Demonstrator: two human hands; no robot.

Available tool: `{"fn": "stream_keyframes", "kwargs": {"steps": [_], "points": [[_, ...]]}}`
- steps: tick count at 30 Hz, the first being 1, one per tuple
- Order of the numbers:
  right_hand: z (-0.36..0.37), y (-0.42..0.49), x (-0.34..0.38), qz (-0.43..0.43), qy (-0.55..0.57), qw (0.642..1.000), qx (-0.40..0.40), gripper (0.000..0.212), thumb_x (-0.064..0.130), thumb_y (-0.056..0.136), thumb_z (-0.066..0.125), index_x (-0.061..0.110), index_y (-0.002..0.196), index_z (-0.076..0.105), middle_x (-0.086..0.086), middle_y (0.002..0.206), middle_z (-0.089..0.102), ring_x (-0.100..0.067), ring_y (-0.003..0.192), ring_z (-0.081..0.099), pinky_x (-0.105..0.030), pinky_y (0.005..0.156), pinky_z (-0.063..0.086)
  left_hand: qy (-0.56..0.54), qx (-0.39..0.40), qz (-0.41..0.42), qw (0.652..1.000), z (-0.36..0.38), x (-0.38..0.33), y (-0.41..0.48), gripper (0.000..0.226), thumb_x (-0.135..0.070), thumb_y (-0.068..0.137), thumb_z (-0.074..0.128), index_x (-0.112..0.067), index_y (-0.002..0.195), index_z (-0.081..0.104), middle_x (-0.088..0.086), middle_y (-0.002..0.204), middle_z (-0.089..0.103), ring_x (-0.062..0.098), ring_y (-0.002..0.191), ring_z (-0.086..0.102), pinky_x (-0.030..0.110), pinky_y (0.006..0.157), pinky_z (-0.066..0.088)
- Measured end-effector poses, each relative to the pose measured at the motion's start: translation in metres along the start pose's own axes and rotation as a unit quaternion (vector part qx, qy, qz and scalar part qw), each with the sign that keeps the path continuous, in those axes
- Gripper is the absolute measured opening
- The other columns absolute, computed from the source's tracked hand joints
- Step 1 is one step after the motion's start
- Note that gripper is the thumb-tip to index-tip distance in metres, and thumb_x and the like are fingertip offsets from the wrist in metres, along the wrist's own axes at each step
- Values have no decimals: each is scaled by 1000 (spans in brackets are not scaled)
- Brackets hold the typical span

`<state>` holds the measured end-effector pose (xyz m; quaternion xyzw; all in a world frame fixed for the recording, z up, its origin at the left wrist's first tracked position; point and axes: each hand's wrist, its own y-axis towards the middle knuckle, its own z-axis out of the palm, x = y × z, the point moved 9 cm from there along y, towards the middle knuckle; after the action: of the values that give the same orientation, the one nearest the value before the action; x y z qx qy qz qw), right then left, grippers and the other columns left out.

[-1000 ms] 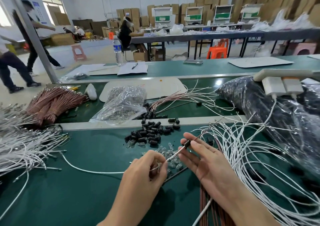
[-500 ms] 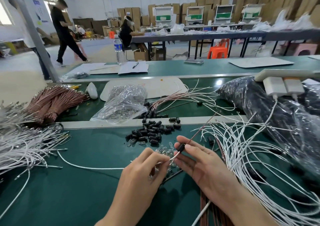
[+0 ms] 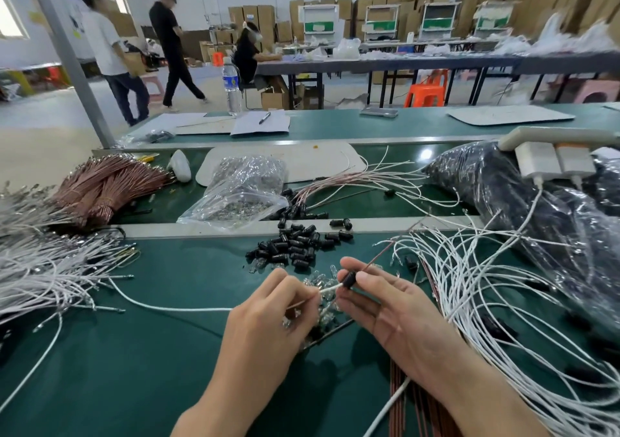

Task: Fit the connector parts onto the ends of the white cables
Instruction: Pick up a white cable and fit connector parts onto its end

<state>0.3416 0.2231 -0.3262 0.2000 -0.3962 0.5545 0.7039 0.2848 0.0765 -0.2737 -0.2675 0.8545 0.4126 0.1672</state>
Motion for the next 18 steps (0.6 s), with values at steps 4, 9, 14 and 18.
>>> {"fn": "stream_keyframes", "kwargs": {"steps": [4,9,14,18], "points": [[0,-1,3,-1,16,1000,0,27,7,84,64,2,107,76,-19,107,73,-26,90,73,-30,77,61,-26,-3,-18,999,1,3,-1,27,-26,88,71,-34,76,47,-18,80,51,0,67,55,14,58,41],[-1,0,2,-5,37,999,6,27,5,83,65,2,107,76,-21,113,72,-27,95,73,-29,77,61,-43,-13,-29,999,3,6,-2,23,-31,88,68,-34,75,49,-15,78,52,4,64,54,14,57,39],[-1,1,-1,-2,45,999,7,25,3,83,63,2,104,77,-22,116,71,-27,94,74,-29,75,61,-84,-2,-43,996,9,10,-4,18,-38,91,68,-32,78,57,-10,77,56,11,63,56,27,56,47],[1,1,0,-3,30,999,14,27,2,82,62,2,105,77,-23,117,71,-29,98,73,-30,79,62,-106,24,-51,993,14,9,-4,21,-50,92,63,-33,80,61,-9,77,57,13,62,55,26,56,46]]}}
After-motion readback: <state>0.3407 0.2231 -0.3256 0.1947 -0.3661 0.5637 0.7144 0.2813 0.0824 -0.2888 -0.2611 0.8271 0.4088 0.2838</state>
